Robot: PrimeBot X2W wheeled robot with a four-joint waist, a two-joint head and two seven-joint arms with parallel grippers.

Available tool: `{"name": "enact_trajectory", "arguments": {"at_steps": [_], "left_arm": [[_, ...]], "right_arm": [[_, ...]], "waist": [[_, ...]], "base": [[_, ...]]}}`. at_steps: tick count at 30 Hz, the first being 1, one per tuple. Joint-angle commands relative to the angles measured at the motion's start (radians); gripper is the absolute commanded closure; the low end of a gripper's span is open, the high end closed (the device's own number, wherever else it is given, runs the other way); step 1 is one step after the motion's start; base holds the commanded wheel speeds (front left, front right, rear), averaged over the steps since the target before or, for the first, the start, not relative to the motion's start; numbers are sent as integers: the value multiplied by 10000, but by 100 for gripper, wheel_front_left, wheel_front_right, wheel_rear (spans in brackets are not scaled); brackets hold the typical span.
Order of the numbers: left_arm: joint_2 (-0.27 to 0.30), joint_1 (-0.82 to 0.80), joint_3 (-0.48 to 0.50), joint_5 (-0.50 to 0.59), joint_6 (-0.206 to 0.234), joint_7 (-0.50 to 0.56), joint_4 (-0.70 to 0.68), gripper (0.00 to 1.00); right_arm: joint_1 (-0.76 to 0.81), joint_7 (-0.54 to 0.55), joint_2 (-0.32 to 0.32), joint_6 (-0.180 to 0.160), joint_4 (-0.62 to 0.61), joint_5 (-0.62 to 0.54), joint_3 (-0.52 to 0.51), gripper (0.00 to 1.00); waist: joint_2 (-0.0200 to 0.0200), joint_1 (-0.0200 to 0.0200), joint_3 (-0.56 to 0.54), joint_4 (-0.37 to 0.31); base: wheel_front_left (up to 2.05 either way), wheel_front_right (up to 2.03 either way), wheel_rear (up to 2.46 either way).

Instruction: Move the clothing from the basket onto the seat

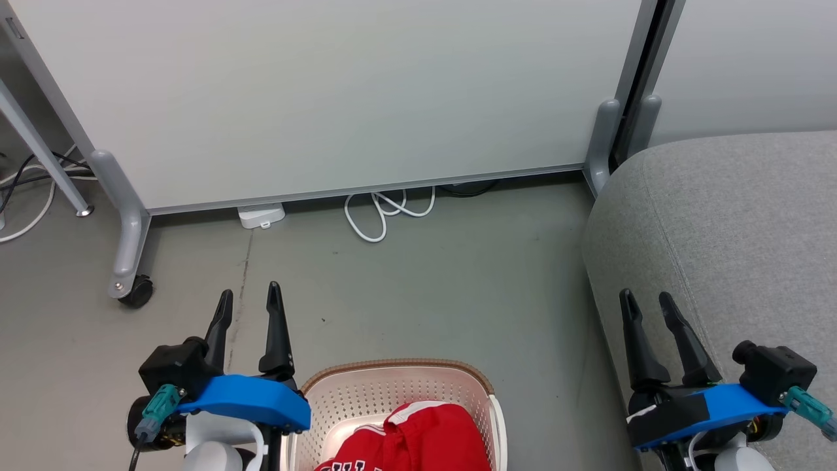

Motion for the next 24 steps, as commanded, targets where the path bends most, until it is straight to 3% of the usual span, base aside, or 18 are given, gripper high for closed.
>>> {"name": "enact_trajectory", "arguments": {"at_steps": [1,24], "left_arm": [[82,-234,-29,234,27,-94,-48,0],[-147,-36,359,1679,-749,-583,-12,0]], "right_arm": [[-155,-95,-54,18,-125,-297,21,0],[107,-598,-57,22,-205,-2114,-185,0]], "waist": [[0,0,7,3],[0,0,34,72]], "base": [[0,0,0],[0,0,0]]}}
